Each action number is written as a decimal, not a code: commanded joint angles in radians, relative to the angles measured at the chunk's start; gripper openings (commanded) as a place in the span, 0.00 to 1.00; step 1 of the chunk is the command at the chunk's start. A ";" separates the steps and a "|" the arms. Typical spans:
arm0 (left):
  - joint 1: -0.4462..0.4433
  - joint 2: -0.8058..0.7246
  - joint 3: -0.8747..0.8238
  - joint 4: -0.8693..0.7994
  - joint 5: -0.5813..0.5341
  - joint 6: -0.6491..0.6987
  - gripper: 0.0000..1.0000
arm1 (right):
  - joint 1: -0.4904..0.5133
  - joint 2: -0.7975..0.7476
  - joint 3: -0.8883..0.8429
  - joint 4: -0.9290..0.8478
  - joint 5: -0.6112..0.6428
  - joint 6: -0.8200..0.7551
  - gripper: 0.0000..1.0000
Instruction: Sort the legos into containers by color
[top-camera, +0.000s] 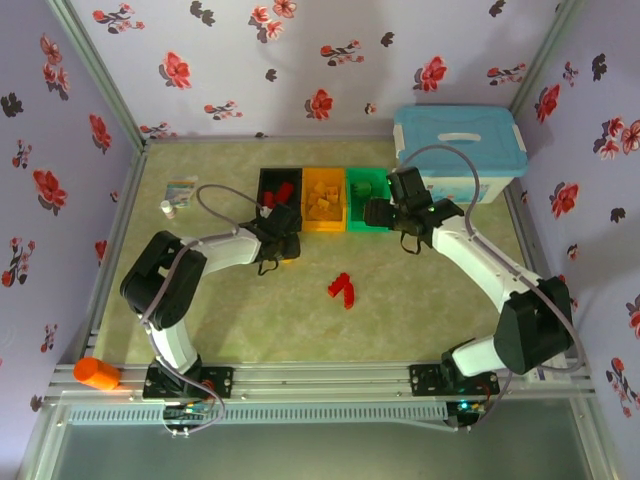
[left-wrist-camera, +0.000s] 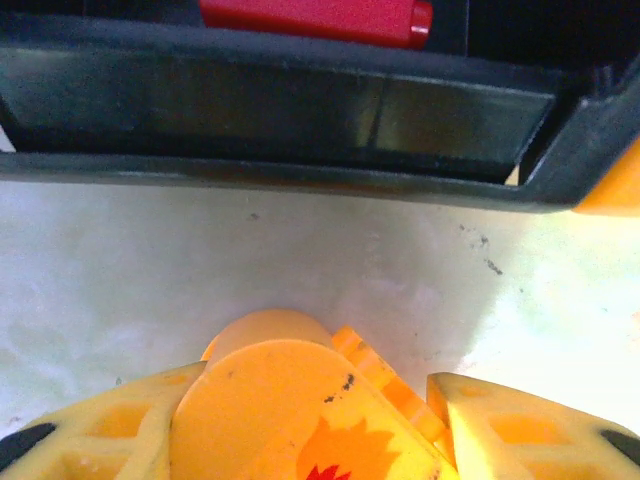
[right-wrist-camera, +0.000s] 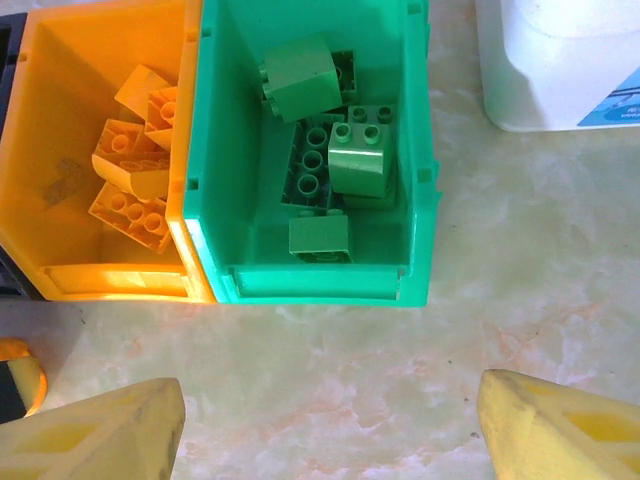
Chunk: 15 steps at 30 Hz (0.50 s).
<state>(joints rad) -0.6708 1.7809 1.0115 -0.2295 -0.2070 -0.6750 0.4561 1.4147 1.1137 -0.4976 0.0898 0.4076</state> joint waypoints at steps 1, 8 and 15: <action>-0.042 -0.059 0.037 -0.075 -0.055 0.013 0.44 | -0.005 -0.046 -0.039 0.014 0.016 0.026 0.77; -0.099 -0.124 0.163 -0.055 -0.049 0.089 0.45 | -0.005 -0.100 -0.133 0.024 0.002 0.063 0.78; -0.061 0.078 0.471 -0.125 0.001 0.177 0.46 | -0.002 -0.165 -0.190 0.019 -0.018 0.089 0.78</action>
<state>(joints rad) -0.7525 1.7725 1.3952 -0.3061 -0.2245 -0.5632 0.4561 1.2976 0.9371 -0.4828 0.0788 0.4690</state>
